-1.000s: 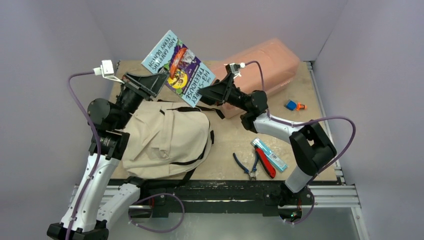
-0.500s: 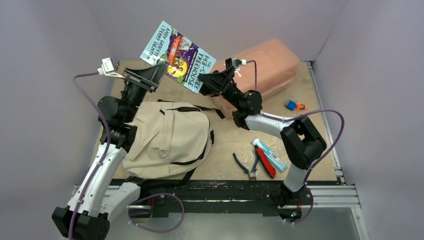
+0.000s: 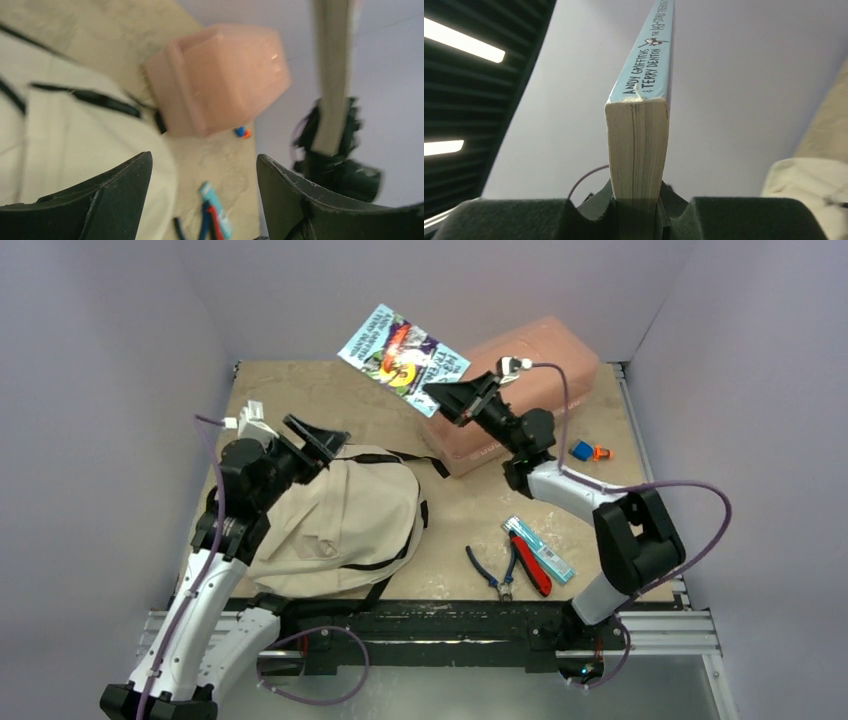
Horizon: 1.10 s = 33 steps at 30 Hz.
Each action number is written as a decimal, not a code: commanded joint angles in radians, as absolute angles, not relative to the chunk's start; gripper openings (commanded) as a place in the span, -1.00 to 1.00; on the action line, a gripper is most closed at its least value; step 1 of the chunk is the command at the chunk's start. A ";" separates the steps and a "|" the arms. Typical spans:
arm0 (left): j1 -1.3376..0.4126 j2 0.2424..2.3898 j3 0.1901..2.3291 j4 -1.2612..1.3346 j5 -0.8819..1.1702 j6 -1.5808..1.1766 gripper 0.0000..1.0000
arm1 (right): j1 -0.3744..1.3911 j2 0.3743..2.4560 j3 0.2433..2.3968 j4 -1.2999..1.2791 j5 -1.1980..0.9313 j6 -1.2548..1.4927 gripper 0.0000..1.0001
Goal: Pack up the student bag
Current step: Pick up the book from the center of the board, then place the book in the student bag.
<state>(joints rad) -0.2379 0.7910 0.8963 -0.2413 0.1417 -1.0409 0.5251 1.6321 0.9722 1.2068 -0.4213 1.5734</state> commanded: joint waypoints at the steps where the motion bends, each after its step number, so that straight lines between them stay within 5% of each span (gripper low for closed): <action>1: -0.270 0.765 0.824 -0.550 0.164 -0.821 0.51 | 0.322 1.469 0.999 1.087 -0.487 1.400 -1.00; 10: -0.871 1.266 1.147 -0.719 -0.380 -0.594 0.54 | 0.199 1.169 1.130 0.390 -0.377 0.866 -1.00; 15: -0.958 1.634 1.386 -0.870 -0.552 -0.551 0.45 | 0.199 1.020 1.137 0.094 -0.222 0.672 -1.00; 20: -0.968 1.690 1.381 -0.865 -0.683 -0.498 0.30 | 0.199 0.917 1.111 -0.048 -0.214 0.590 -1.00; 28: -0.965 1.577 1.390 -0.891 -0.813 -0.439 -1.00 | 0.199 0.930 1.181 -0.235 -0.304 0.450 -1.00; 33: -0.910 1.307 1.307 -0.838 -0.878 -0.435 -1.00 | 0.204 1.011 1.232 -0.296 -0.553 0.422 -1.00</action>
<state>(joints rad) -0.9611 1.5566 1.3441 -0.8688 -0.7311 -0.4629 0.1997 0.9768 1.1450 -0.2962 -0.3290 0.4839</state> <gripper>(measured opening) 0.022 0.235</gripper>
